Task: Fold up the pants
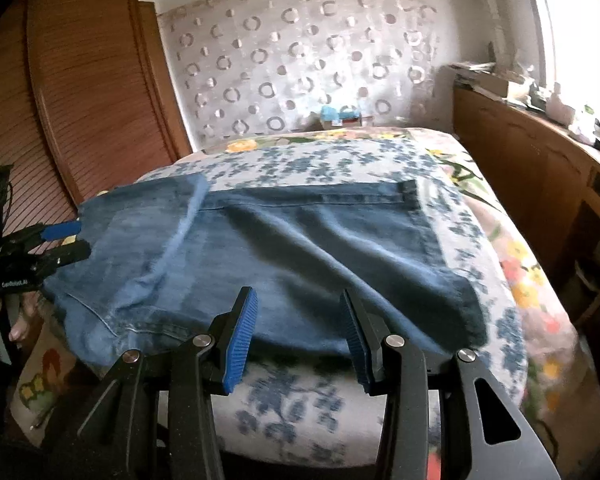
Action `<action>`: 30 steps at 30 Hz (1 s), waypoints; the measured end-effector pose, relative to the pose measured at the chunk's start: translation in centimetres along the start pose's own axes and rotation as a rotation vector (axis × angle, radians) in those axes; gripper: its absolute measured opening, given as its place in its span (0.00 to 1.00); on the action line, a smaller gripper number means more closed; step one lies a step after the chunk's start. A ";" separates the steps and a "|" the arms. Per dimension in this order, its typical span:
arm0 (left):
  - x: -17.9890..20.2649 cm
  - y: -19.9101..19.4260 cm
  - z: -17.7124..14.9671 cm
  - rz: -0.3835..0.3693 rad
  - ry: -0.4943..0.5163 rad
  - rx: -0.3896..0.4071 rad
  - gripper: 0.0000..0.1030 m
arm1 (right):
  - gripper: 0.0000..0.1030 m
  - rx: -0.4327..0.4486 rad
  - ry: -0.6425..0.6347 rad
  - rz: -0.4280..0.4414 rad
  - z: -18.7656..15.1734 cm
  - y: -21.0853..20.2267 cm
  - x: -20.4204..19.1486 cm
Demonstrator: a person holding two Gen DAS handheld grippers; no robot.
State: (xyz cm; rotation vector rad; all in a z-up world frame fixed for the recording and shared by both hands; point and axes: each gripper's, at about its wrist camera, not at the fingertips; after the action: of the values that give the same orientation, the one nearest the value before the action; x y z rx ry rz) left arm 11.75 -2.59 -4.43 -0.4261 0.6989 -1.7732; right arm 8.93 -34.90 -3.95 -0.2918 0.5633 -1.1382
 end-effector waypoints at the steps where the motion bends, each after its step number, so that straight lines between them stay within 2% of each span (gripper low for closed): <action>1: 0.4 0.0 0.0 -0.006 0.004 0.001 0.81 | 0.43 0.003 0.010 -0.009 -0.1 -0.2 0.4; 11: 3.5 -0.4 -0.3 -0.098 -0.008 -0.006 0.81 | 0.43 0.020 0.092 -0.099 -1.8 -2.6 5.0; 12: 3.7 -0.4 -0.3 -0.114 -0.012 -0.004 0.81 | 0.43 0.004 0.085 -0.143 -1.9 -2.5 5.4; 14: 4.0 -0.5 -0.5 -0.135 -0.022 -0.001 0.81 | 0.43 0.005 0.102 -0.155 -2.1 -2.6 6.2; 18: 4.5 -0.5 -0.7 -0.134 -0.023 0.000 0.81 | 0.43 -0.026 0.105 -0.220 -2.1 -2.3 7.2; 30: 4.9 -1.2 -0.6 -0.123 -0.050 0.011 0.81 | 0.43 -0.086 0.127 -0.235 -1.9 0.0 8.4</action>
State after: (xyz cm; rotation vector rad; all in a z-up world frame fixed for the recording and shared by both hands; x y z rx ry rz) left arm 9.03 -6.89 -4.38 -0.5130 0.6389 -1.8744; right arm 10.42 -42.45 -7.77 -0.3695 0.7045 -1.3683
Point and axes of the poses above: each gripper's, at about its wrist camera, not at the fingertips, and y roughly the way its jaws point, x to its right, z to its top, and after that the axes turned 2 degrees about y, right-handed
